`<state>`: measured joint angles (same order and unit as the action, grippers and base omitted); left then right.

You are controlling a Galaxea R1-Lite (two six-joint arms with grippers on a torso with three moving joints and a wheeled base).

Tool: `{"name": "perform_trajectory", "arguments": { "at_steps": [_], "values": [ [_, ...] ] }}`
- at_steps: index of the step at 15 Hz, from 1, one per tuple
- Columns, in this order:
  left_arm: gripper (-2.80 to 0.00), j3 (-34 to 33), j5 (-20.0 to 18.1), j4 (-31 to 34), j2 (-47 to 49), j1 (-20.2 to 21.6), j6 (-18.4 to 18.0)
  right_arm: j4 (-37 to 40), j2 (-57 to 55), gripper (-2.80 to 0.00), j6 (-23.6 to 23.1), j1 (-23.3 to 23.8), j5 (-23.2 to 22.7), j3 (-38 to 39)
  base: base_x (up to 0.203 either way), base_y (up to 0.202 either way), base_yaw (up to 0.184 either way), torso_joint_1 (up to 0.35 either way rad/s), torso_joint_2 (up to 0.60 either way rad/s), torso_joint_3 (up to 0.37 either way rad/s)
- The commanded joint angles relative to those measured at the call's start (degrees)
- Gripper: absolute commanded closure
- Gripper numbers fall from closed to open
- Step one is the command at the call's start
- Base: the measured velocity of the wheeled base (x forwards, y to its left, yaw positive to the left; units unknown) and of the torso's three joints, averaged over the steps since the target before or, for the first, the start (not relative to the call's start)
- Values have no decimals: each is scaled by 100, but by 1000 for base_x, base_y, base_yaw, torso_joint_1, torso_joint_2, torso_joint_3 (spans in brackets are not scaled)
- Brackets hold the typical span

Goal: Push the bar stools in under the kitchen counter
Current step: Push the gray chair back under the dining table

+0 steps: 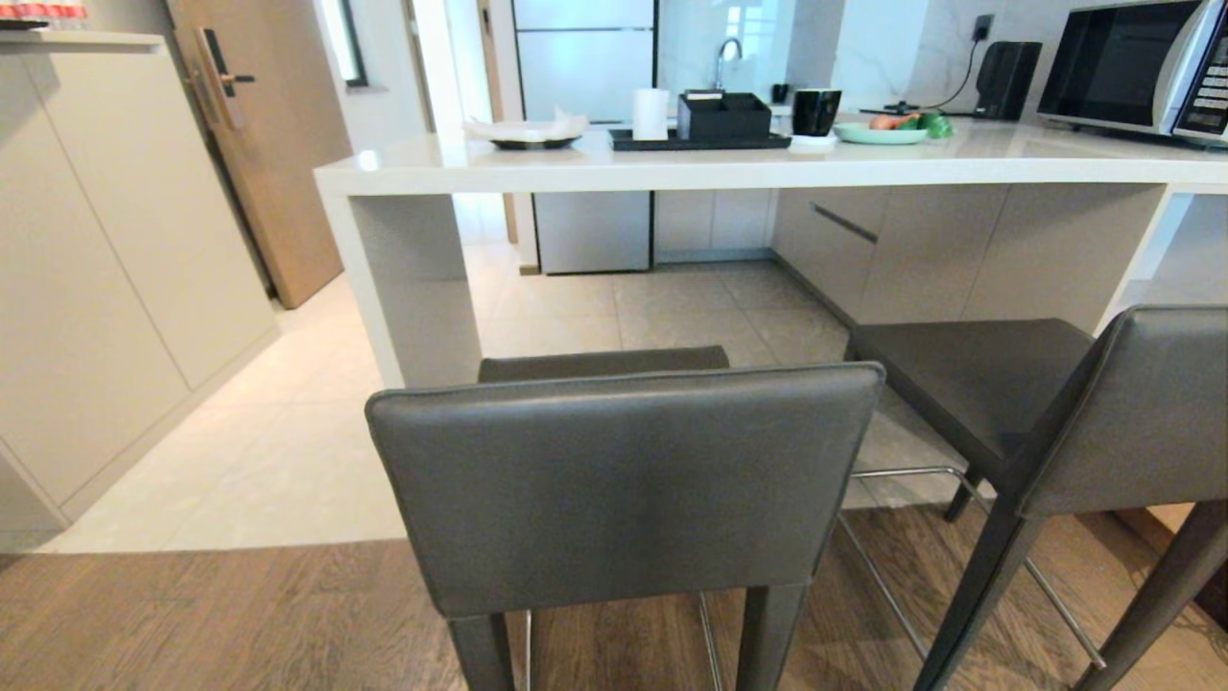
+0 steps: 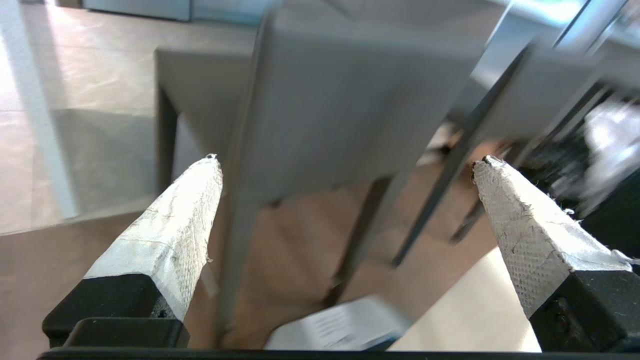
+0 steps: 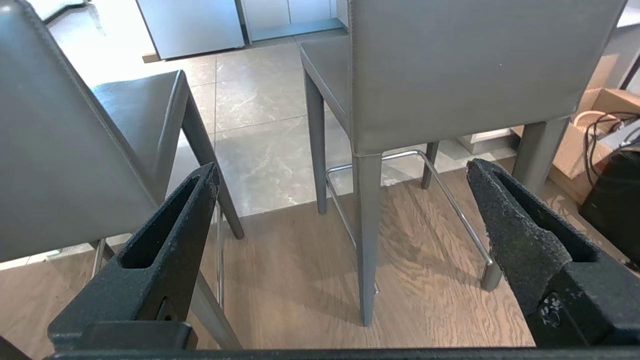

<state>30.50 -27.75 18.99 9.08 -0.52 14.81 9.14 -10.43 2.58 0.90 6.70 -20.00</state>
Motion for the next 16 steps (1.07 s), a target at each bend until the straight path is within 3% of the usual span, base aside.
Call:
{"name": "perform_trajectory", "arguments": {
  "at_steps": [1, 2, 3, 7, 10, 12, 15, 16],
  "values": [
    [-280, -731, 276, -16, -764, 42, -639, 12, 505, -280, -112, -58, -209, 124, 0, 0, 0, 0, 0, 0],
    [-280, -1039, 796, -126, -905, 46, -1028, 30, 852, -280, -270, -68, -436, 233, 0, 0, 0, 0, 0, 0],
    [-280, -1298, 1261, -433, -911, 46, -1181, 23, 1042, -280, -452, -74, -616, 350, 0, 0, 0, 0, 0, 0],
    [-280, -2318, 2129, -1752, -913, 52, -1767, -259, 1043, -280, -678, -81, -1151, 1034, 0, 0, 0, 0, 0, 0],
    [-280, -2859, 2449, -1928, -912, 54, -2042, -955, 1043, -280, -896, -82, -1107, 1936, 0, 0, 0, 0, 0, 0],
    [-280, -3049, 2654, -1847, -909, 61, -2229, -863, 1043, -280, -887, -87, -977, 2009, 0, 0, 0, 0, 0, 0],
    [-280, -3050, 2681, -1890, -908, 61, -2119, -844, 1043, -280, -779, -90, -960, 2009, 0, 0, 0, 0, 0, 0],
    [-280, -3050, 2715, -1890, -908, 61, -1928, -844, 1043, -280, -714, -90, -952, 2009, 0, 0, 0, 0, 0, 0]
  ]
}}
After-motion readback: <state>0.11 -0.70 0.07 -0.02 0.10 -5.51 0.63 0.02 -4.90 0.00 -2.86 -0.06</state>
